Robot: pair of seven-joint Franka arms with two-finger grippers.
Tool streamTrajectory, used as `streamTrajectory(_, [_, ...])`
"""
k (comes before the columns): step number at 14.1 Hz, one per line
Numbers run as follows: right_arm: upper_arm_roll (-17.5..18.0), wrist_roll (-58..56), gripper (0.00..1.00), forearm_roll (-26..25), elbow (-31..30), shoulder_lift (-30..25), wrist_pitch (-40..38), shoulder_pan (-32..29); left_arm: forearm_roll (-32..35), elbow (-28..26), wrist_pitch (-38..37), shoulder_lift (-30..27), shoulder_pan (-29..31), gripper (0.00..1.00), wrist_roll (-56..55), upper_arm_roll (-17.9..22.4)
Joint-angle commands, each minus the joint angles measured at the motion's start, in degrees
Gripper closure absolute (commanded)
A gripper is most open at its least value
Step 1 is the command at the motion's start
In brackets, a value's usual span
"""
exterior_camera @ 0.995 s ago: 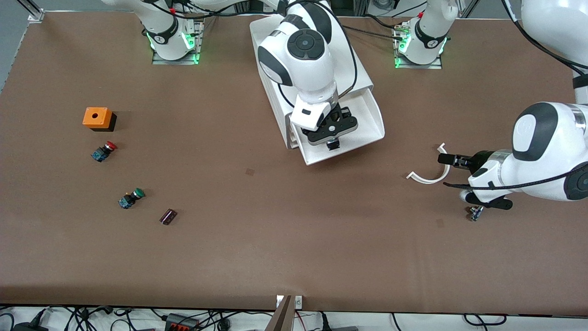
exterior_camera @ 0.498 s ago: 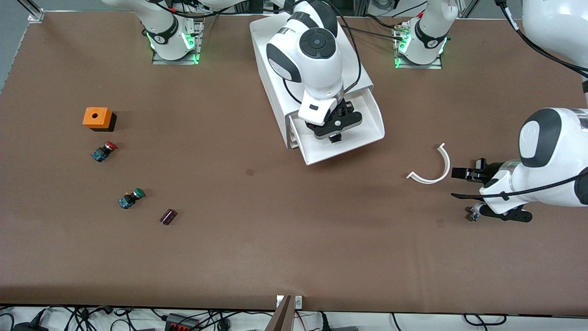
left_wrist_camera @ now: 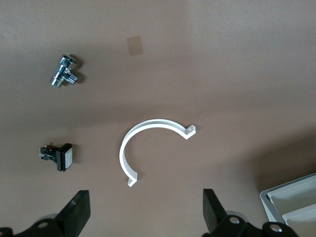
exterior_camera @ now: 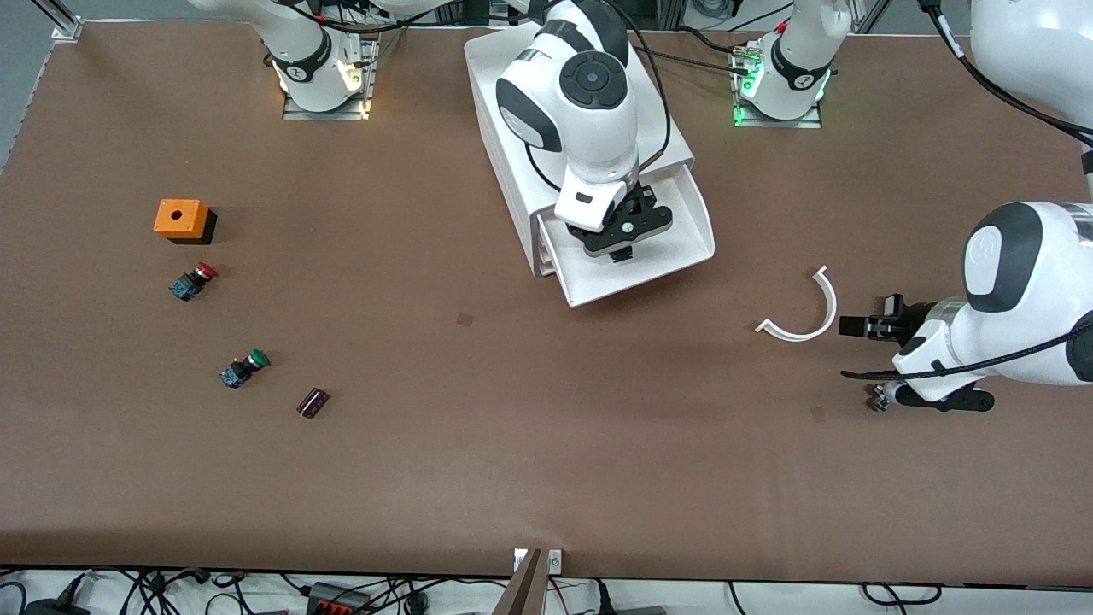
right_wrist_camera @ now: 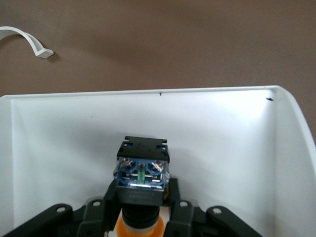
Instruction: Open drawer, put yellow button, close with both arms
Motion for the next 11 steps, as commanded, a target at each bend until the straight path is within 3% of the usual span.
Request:
streamTrajectory(1, [-0.46,1.34,0.0,0.32,2.05,0.31,-1.3,0.54,0.92,1.22,-0.66,0.65,0.01,0.0,-0.79,-0.25])
streamTrajectory(8, [-1.51,2.57,0.0,0.06,7.76,-1.53,-7.09,-1.48,0.66,1.3,-0.31,0.39,-0.25,0.0,-1.05,-0.87])
streamTrajectory(11, [-4.32,1.87,0.0,-0.12,7.68,-3.55,-11.49,-5.25,-2.58,0.61,0.48,0.39,-0.43,0.0,-7.62,-1.66])
